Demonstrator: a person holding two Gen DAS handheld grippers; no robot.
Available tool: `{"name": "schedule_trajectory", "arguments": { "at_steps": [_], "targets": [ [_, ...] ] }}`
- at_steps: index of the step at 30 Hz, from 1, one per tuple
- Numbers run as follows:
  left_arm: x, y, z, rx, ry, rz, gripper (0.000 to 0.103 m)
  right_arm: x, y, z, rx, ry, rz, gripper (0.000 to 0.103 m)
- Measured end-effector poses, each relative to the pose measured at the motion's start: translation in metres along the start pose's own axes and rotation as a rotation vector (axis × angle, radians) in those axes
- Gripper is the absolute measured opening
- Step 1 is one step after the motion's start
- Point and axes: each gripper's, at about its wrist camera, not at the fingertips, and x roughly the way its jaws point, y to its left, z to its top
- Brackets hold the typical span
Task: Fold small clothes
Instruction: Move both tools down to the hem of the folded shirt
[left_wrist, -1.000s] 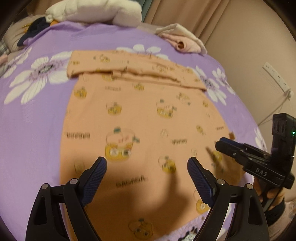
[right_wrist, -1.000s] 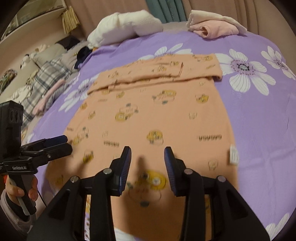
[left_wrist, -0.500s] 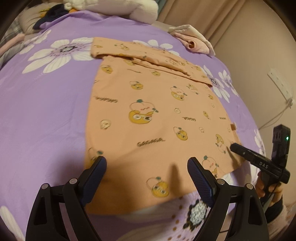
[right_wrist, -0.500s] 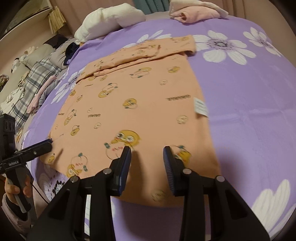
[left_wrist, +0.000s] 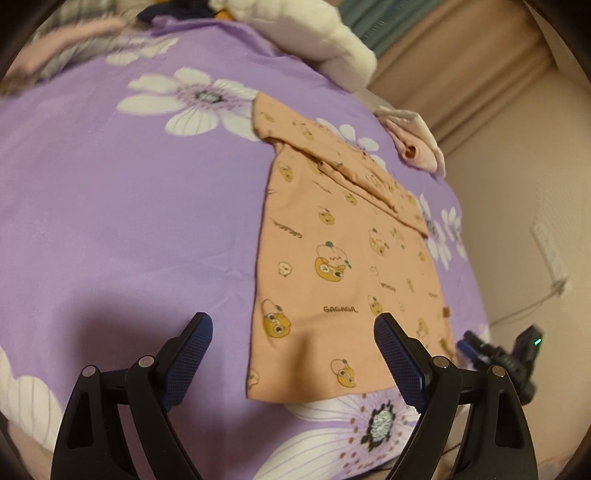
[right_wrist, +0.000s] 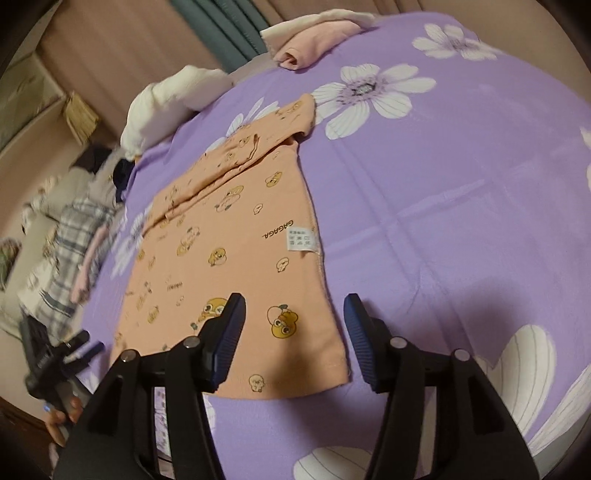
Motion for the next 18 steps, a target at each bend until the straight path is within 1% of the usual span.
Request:
{"name": "schedule_trajectory", "arguments": {
  "at_steps": [4, 7, 11, 18],
  "targets": [
    [0.003, 0.012, 0.0, -0.06, 0.026, -0.036, 0.089, 0.004, -0.007, 0.0, 0.051, 0.032, 0.038, 0.057],
    [0.005, 0.014, 0.001, -0.079, 0.035, -0.052, 0.089, 0.005, -0.015, 0.0, 0.093, 0.046, 0.066, 0.057],
    [0.008, 0.015, 0.002, -0.086, 0.041, -0.066, 0.089, 0.004, -0.024, 0.0, 0.14, 0.049, 0.099, 0.057],
    [0.018, 0.009, 0.002, -0.062, 0.057, -0.059, 0.089, 0.009, -0.027, 0.0, 0.145, 0.076, 0.142, 0.059]
  ]
}}
